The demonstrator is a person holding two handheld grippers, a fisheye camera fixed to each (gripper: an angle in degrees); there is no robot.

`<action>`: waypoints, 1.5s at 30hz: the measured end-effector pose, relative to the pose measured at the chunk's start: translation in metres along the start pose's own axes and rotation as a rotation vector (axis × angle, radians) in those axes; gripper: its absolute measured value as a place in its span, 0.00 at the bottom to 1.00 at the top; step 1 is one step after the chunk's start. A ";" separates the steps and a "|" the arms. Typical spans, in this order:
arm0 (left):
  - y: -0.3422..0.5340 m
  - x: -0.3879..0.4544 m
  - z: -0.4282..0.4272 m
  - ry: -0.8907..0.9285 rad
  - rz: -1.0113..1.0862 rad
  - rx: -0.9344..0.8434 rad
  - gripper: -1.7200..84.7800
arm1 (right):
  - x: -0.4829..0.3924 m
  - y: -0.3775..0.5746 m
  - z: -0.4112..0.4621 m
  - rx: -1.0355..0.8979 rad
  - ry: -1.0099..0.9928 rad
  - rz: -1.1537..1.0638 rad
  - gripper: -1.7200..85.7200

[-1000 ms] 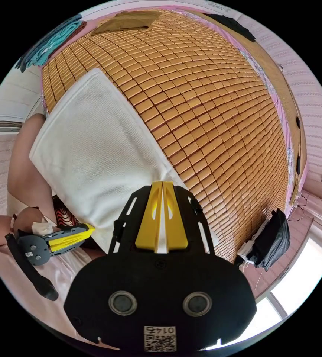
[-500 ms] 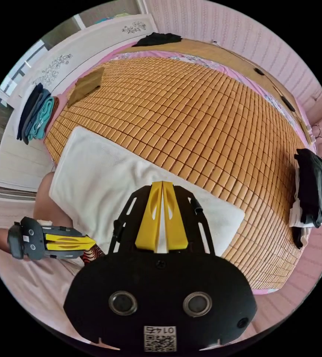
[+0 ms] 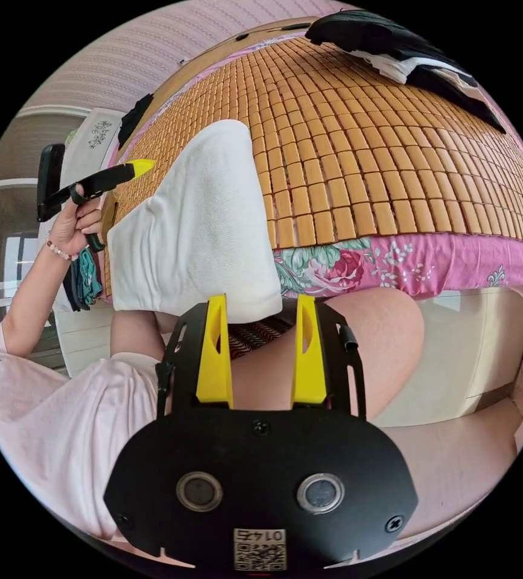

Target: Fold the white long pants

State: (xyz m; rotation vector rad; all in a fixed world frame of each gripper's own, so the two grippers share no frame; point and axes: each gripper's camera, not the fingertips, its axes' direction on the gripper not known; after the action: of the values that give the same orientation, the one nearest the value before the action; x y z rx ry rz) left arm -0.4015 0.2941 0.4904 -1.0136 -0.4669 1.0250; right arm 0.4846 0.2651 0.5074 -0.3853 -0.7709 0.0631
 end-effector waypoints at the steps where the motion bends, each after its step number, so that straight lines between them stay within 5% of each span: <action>1: -0.021 0.002 0.010 -0.038 0.004 -0.043 0.11 | 0.005 0.001 0.000 -0.009 -0.030 0.003 0.20; 8: -0.097 0.013 0.059 -0.184 0.033 -0.198 0.15 | 0.019 0.006 -0.009 -0.043 -0.036 -0.043 0.17; 14: -0.105 0.016 0.081 -0.211 0.076 -0.293 0.09 | 0.031 0.015 -0.020 -0.056 -0.079 -0.089 0.11; 23: -0.116 0.033 0.046 -0.224 0.102 -0.200 0.07 | 0.046 0.055 -0.082 0.140 -0.085 -0.143 0.09; 29: -0.114 0.063 -0.018 -0.113 0.155 0.034 0.07 | 0.053 0.097 -0.163 0.356 0.046 -0.154 0.09; 35: -0.025 0.010 -0.100 -0.014 0.074 0.239 0.07 | -0.012 0.127 -0.180 0.460 -0.104 -0.498 0.09; 38: 0.069 -0.040 -0.136 -0.014 -0.040 0.307 0.07 | -0.075 0.120 -0.134 0.315 -0.216 -0.767 0.09; 42: 0.225 -0.126 -0.142 -0.183 -0.495 0.359 0.05 | -0.145 0.094 -0.025 0.063 -0.297 -0.925 0.07; 45: 0.297 -0.149 -0.131 -0.116 -0.660 0.368 0.07 | -0.165 0.081 0.024 -0.085 -0.086 -0.896 0.03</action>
State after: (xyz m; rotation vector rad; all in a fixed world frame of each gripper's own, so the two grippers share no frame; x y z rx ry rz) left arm -0.5191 0.1454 0.1873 -0.4175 -0.6265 0.5425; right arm 0.3560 0.3153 0.3834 -0.0907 -0.9750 -0.7982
